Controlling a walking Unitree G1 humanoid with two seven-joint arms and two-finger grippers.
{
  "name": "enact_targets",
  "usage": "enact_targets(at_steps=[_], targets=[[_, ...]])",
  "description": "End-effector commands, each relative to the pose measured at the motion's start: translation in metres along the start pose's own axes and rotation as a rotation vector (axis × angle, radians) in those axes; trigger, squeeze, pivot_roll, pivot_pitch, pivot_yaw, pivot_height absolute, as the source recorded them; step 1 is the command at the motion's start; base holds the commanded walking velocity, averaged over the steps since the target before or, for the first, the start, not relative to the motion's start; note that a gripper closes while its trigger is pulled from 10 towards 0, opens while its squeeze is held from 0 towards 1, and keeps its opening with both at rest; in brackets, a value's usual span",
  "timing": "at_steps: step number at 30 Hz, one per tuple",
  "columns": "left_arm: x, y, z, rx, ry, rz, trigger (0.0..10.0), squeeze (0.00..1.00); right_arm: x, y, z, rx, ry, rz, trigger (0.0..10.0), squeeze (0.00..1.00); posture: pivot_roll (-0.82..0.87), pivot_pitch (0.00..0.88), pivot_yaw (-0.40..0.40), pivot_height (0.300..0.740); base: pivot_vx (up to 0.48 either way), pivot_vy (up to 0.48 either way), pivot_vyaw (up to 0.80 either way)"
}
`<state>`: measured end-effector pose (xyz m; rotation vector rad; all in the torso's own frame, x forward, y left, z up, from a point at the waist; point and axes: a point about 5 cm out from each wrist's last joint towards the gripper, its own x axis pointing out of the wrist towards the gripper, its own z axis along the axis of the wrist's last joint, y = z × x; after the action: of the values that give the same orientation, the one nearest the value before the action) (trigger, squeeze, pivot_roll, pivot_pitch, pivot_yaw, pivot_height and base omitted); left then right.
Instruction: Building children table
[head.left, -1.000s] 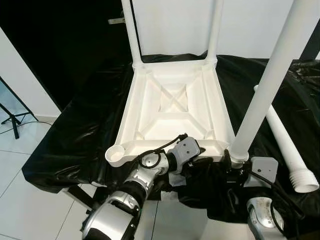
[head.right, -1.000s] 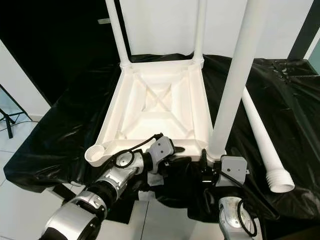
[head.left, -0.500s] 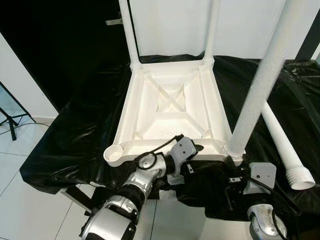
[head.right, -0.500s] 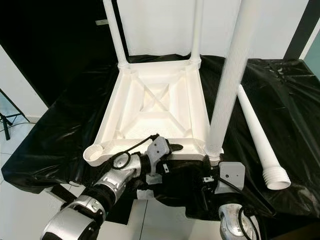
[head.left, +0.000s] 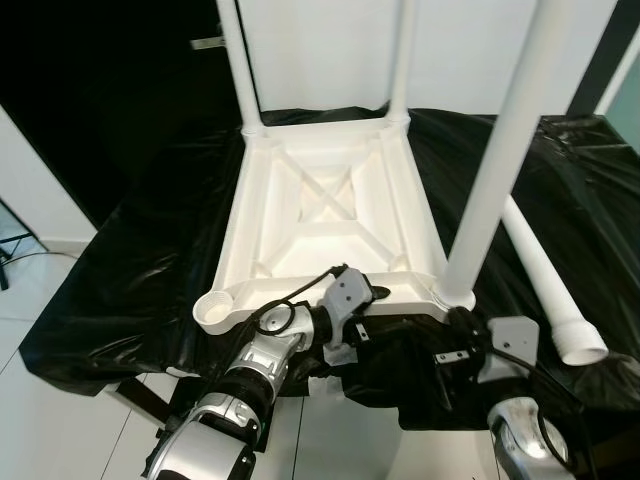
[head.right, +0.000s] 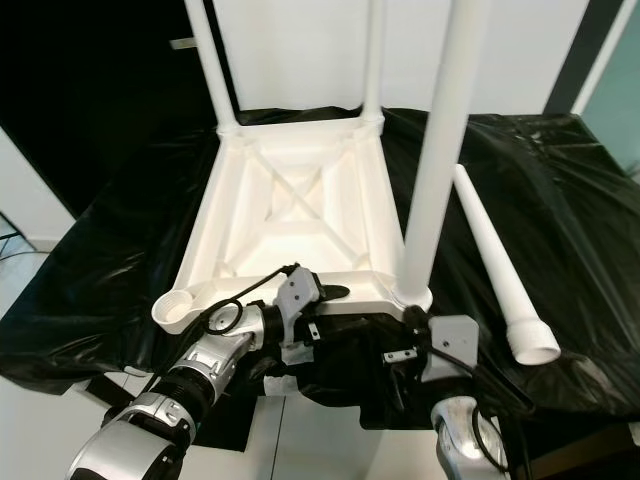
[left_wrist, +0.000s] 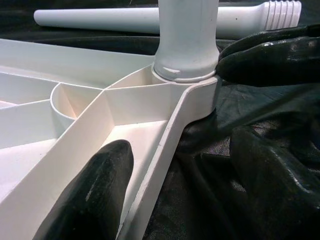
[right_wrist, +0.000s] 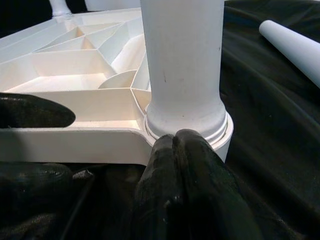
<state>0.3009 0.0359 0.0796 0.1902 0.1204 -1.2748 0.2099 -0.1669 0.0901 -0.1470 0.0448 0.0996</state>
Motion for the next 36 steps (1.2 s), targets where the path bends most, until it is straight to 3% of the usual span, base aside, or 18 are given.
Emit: enact_targets(at_steps=[1, 6, 12, 15, 21, 22, 23, 25, 27, 28, 29, 31, 35, 36], targets=[[-0.006, -0.014, -0.022, -0.085, 0.071, -0.114, 10.0, 0.00, 0.010, -0.006, -0.015, 0.007, 0.092, -0.012, 0.0, 0.00, -0.14, 0.000, 0.054, 0.740, 0.000, 0.000, 0.00], [-0.010, -0.008, -0.015, -0.103, 0.028, -0.105, 10.0, 0.00, 0.032, -0.026, -0.005, -0.028, 0.064, -0.051, 0.0, 0.00, -0.12, 0.000, 0.050, 0.740, 0.000, 0.000, 0.00], [-0.017, -0.011, -0.007, -0.147, -0.040, -0.158, 10.0, 0.00, 0.037, -0.041, -0.006, -0.057, 0.081, -0.153, 0.0, 0.00, -0.11, 0.000, 0.047, 0.740, 0.000, 0.000, 0.00], [-0.019, -0.014, -0.003, -0.167, -0.071, -0.194, 10.0, 0.00, 0.037, -0.046, -0.007, -0.060, 0.093, -0.198, 0.0, 0.00, -0.11, 0.000, 0.050, 0.740, 0.000, 0.000, 0.00], [-0.020, -0.015, 0.005, -0.186, -0.115, -0.219, 10.0, 0.00, 0.038, -0.039, -0.009, -0.052, 0.094, -0.186, 0.0, 0.00, -0.12, 0.000, 0.056, 0.740, 0.000, 0.000, 0.00], [-0.019, -0.009, 0.009, -0.183, -0.129, -0.191, 10.0, 0.00, 0.038, -0.033, -0.009, -0.052, 0.093, -0.165, 2.0, 0.00, -0.12, 0.000, 0.057, 0.740, 0.000, 0.000, 0.00], [-0.019, -0.009, 0.009, -0.183, -0.129, -0.191, 10.0, 0.00, 0.038, -0.033, -0.009, -0.052, 0.093, -0.165, 2.0, 0.00, -0.12, 0.000, 0.057, 0.740, 0.000, 0.000, 0.00], [-0.020, 0.004, 0.009, -0.127, -0.060, -0.121, 10.0, 0.00, 0.039, -0.018, -0.008, -0.054, 0.088, -0.110, 6.2, 0.00, -0.13, 0.000, 0.061, 0.740, 0.000, 0.000, 0.00], [-0.021, 0.007, 0.006, -0.095, -0.017, -0.104, 10.0, 0.00, 0.039, -0.014, -0.008, -0.053, 0.086, -0.093, 6.2, 0.00, -0.13, 0.000, 0.061, 0.740, 0.000, 0.000, 0.00], [-0.024, 0.009, 0.000, -0.055, 0.055, -0.099, 10.0, 0.00, 0.040, -0.008, -0.007, -0.046, 0.086, -0.069, 9.8, 0.00, -0.13, 0.000, 0.061, 0.740, 0.000, 0.000, 0.00], [-0.028, 0.010, -0.007, -0.030, 0.128, -0.096, 10.0, 0.00, 0.040, -0.002, -0.007, -0.040, 0.086, -0.046, 10.0, 0.00, -0.13, 0.000, 0.063, 0.740, 0.000, 0.000, 0.00], [-0.030, 0.010, -0.012, -0.019, 0.172, -0.094, 10.0, 0.00, 0.040, 0.002, -0.006, -0.036, 0.086, -0.032, 10.0, 0.00, -0.13, 0.000, 0.063, 0.740, 0.000, 0.000, 0.00], [-0.034, 0.006, -0.023, -0.076, 0.272, -0.122, 10.0, 0.00, 0.042, 0.007, -0.008, -0.024, 0.099, -0.007, 10.0, 0.00, -0.13, 0.000, 0.065, 0.740, 0.000, 0.000, 0.00], [-0.034, 0.001, -0.025, -0.098, 0.287, -0.172, 9.0, 0.00, 0.045, 0.006, -0.011, -0.018, 0.113, -0.007, 10.0, 0.00, -0.13, 0.000, 0.065, 0.740, 0.000, 0.000, 0.00]])
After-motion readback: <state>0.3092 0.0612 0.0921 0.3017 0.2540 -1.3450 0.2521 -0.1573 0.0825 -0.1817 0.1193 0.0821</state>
